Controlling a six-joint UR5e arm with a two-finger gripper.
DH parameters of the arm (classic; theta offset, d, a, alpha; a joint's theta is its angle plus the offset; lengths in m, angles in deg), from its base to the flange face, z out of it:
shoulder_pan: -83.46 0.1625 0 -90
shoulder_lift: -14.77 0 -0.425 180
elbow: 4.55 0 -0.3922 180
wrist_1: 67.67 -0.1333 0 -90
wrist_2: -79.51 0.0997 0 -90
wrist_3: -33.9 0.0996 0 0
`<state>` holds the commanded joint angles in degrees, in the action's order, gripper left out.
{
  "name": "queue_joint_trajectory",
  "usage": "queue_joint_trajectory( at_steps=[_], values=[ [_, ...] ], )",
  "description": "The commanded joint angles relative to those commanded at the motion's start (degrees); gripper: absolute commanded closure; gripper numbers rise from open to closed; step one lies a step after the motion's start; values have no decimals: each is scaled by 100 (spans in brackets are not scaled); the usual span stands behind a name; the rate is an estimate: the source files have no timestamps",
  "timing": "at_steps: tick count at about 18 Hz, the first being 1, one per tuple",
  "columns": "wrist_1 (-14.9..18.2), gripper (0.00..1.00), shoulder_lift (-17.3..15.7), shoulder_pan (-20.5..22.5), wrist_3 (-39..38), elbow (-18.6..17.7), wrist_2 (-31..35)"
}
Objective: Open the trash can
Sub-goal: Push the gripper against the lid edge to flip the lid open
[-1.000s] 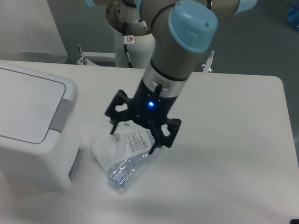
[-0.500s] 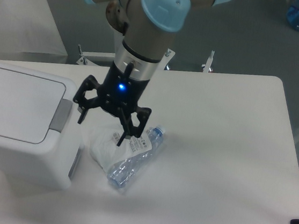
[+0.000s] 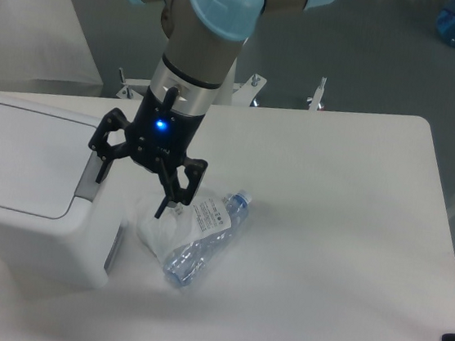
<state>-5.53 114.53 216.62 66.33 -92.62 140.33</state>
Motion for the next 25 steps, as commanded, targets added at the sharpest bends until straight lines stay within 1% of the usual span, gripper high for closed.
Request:
queue_joint_trajectory(
  at_steps=[14, 16, 19, 25],
  values=[
    [-26, 0, 61, -53, 26, -35, 44],
    [-88, 0, 62, -53, 18, -79, 44],
    [-263, 0, 26, -62, 18, -202, 44],
    [-272, 0, 26, -62, -9, -150, 35]
  ],
)
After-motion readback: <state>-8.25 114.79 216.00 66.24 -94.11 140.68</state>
